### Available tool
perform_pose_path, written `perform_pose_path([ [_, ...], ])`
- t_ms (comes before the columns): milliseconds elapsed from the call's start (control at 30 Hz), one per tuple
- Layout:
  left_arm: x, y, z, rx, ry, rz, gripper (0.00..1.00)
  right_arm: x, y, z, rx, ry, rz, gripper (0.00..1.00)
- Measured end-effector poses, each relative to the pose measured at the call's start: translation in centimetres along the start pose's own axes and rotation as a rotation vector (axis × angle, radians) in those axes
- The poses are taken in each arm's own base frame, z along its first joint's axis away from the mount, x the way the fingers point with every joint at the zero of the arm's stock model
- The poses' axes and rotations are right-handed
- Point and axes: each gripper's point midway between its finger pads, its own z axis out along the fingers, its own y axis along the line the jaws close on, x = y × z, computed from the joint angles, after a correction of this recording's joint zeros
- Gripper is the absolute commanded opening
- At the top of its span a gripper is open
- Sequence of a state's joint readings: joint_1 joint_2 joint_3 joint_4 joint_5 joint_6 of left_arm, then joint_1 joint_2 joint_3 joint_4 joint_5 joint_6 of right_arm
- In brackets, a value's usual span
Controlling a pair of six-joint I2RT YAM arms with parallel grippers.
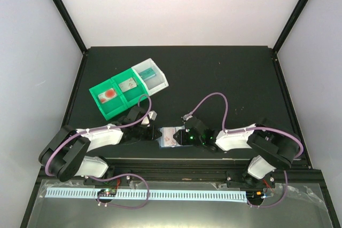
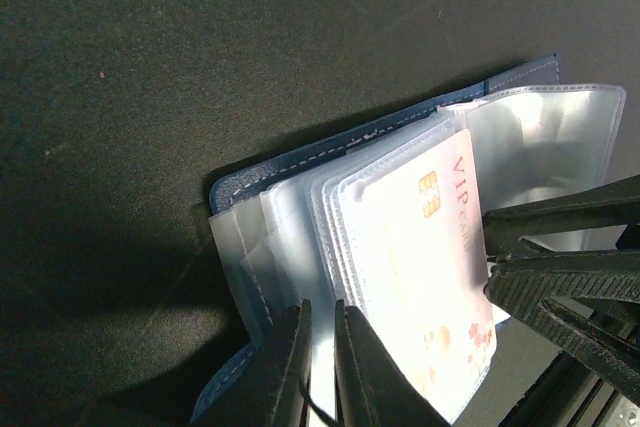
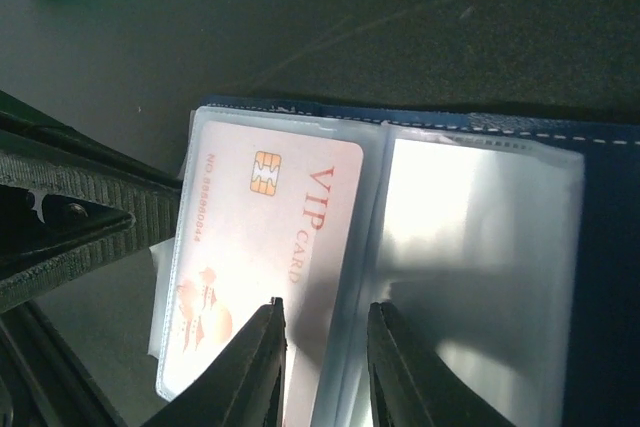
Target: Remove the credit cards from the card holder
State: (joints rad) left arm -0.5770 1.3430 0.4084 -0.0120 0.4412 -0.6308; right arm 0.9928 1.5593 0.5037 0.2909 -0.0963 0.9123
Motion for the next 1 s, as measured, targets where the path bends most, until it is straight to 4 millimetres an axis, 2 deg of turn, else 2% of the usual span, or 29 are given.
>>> perform_pose_path([
  [367, 0.1, 0.3, -0.5, -0.026, -0.007, 0.006, 0.05, 0.0, 0.1, 0.3, -0.025, -0.009, 0.014, 0.22],
  [533, 0.3, 0.5, -0.7, -0.041, -0.004, 0.008, 0.18, -0.1, 0.2, 0.6, -0.038, -0.01, 0.016, 0.21],
  [767, -0.8, -1.6, -2.2, 0.031, -0.063, 0.044, 0.26, -0.1, 0.3, 0.7, -0.05, -0.012, 0.019, 0.19],
  [1000, -0.2, -1.1, -0.8, 0.038, -0.011, 0.02, 0.22, -0.1, 0.2, 0.7, -0.057, -0.011, 0.029, 0.14],
])
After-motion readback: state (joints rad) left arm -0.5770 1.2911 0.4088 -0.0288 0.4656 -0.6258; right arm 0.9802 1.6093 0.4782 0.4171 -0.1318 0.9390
